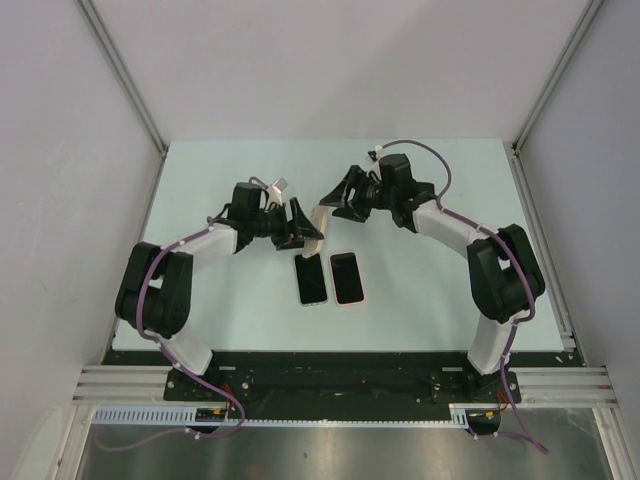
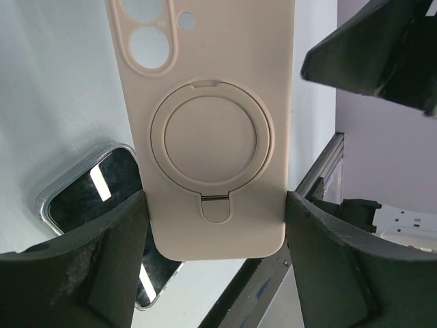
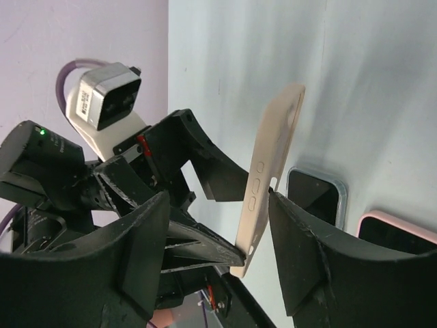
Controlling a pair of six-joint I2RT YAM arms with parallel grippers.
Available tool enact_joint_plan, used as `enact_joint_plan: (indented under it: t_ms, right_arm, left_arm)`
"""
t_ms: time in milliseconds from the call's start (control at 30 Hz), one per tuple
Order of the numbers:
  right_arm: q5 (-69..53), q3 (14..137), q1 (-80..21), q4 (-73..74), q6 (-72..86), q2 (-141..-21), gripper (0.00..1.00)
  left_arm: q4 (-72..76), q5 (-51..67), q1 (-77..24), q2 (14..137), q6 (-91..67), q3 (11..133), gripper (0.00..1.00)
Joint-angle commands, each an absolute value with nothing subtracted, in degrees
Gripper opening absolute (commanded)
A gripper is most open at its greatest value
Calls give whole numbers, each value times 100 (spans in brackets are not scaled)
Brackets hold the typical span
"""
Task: Put the phone into the phone case
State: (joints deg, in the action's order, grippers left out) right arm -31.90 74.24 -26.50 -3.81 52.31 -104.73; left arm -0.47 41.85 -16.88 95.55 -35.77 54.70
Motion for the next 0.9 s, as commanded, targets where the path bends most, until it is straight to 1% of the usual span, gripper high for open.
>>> enact_joint_plan:
  t_ms: [0,67,100,167,200,267,300,367,400,433,467,500,533,567,667,733,767,867]
  right_arm:
    - [-3102,7418,-2794,-255,5273,-10555,63]
    - [-3138,7418,-2882,-316,5308,-10573,60]
    - [-3155,7418,-2909,-377,5309,-10573,56]
    - [-3173,7418,-2988,-404,5414,-10556,52]
    - [-3182,7418,-3006,-439,5440,-10547,44]
    - [-3138,7418,-3050,-483,5458,-10477,33]
    - [-3103,7418,-3050,-510,5467,-10450,21]
    - [-3094,7418,-3050,-553,5484,-10380,10]
    - [-3094,7418,-3041,-589,5476,-10354,0]
    - [-3085,7418,-3041,-589,5458,-10319,0]
    - [-3068,7418,-3024,-571,5380,-10249,0]
    - [-2998,7418,-3006,-510,5309,-10196,0]
    - [-2945,7418,-2980,-431,5222,-10143,0]
    - [-2883,7418,-2910,-318,5134,-10090,0]
    - [-2594,7427,-2708,681,4493,-9827,0]
    - [-2208,7427,-2628,1271,3808,-9607,2]
    - [-2041,7427,-2576,1892,3597,-9546,3]
    - [-1216,7427,-2373,2948,2832,-9317,6]
  left_arm:
    - [334,4491,-1731,9123,-3691,5441,52]
    - [343,4491,-1749,9088,-3700,5440,52]
    - [351,4509,-1749,9044,-3709,5423,52]
    - [378,4517,-1749,9018,-3726,5405,53]
    - [387,4535,-1749,8991,-3735,5388,53]
    - [387,4561,-1749,8930,-3735,5370,54]
    - [387,4553,-1749,8904,-3735,5361,54]
    - [387,4597,-1749,8868,-3735,5353,57]
    - [387,4623,-1749,8851,-3735,5353,59]
    - [361,4623,-1749,8833,-3735,5353,62]
    - [317,4606,-1749,8798,-3701,5361,76]
    - [229,4518,-1749,8772,-3657,5405,83]
    - [46,4413,-1749,8737,-3578,5440,95]
    - [-200,4229,-1758,8658,-3429,5467,100]
    - [-710,3913,-1758,8491,-3112,5598,100]
    - [-1185,3754,-1749,8377,-2815,5748,100]
    - [-1361,3518,-1758,8306,-2699,5800,100]
    - [-1976,2964,-1740,7973,-2339,5985,100]
